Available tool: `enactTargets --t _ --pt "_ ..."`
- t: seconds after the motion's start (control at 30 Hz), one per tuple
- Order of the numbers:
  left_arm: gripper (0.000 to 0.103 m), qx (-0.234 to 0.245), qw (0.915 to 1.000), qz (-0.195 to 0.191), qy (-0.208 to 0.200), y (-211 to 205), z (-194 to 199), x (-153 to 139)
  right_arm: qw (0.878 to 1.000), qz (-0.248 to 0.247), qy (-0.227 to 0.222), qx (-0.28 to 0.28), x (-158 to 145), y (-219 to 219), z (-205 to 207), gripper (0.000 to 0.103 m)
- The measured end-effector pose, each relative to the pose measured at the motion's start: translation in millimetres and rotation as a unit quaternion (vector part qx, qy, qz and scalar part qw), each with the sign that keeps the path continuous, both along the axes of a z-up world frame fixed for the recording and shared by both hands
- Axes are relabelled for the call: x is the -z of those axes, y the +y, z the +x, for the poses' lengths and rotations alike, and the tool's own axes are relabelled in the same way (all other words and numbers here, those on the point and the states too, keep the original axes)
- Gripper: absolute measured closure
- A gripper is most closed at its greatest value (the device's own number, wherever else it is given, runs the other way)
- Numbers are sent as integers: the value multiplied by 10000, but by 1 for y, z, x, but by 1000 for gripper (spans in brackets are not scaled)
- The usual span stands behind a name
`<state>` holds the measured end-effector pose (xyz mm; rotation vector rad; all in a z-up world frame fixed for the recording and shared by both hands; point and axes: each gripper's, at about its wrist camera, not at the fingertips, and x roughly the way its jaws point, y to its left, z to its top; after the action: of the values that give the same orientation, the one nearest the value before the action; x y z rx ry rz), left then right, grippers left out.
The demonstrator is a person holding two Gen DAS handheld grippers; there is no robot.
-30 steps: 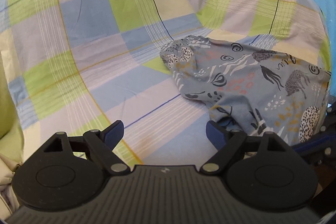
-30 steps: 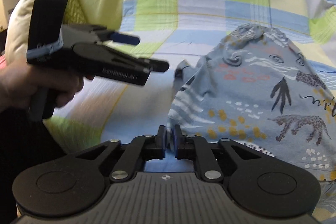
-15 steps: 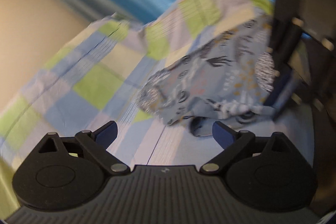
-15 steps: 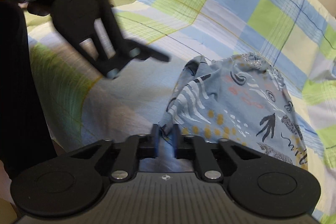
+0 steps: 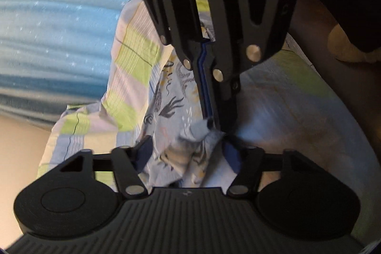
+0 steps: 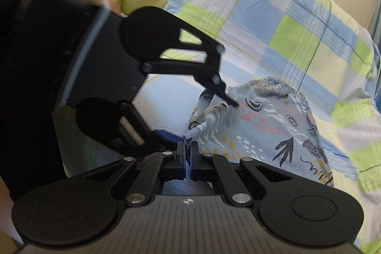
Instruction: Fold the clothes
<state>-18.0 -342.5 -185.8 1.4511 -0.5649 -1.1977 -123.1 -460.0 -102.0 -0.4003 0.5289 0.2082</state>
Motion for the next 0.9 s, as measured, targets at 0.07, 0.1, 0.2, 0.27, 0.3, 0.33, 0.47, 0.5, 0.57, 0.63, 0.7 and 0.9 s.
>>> enactTargets --t 0.07,0.1,0.2,0.27,0.3,0.33,0.47,0.5,0.57,0.63,0.7,0.9 --pt "87 -96 9999 62 64 -5 2 -1 10000 43 -57 29 0 -4 -3 103" --pt "91 -139 9998 34 115 -6 3 -2 9998 97 -139 134 -1 -9 -5 99" --pt "96 -507 9957 -131 765 -10 10 -17 9970 120 -275 720 -2 -24 -5 57" --pt "97 -821 9850 -322 1481 -14 19 -33 9948 1 -231 987 1 -29 -2 50" --pt "97 -942 9787 -422 1773 -15 24 -40 9949 -212 -242 953 3 -26 1 50" --pt "97 -1019 9739 -506 1965 -16 27 -44 9945 -425 -254 919 6 -23 4 50" --pt "97 -1132 9632 -660 2347 -19 38 -54 9910 -1126 -359 634 16 -11 15 50" --pt "97 -1136 9617 -657 2406 -20 39 -55 9905 -1203 -385 545 18 -10 19 50" --pt "97 -1119 9606 -645 2461 -22 41 -57 9899 -1305 -403 377 22 -7 26 56" --pt "97 -1110 9609 -622 2461 -23 41 -58 9854 -1621 -399 325 30 -8 35 75" --pt "97 -1121 9610 -594 2459 -18 40 -58 9778 -2044 -298 362 39 -16 44 85" --pt "98 -1037 9651 -536 2346 -7 32 -53 9370 -3360 270 921 61 -79 48 81"
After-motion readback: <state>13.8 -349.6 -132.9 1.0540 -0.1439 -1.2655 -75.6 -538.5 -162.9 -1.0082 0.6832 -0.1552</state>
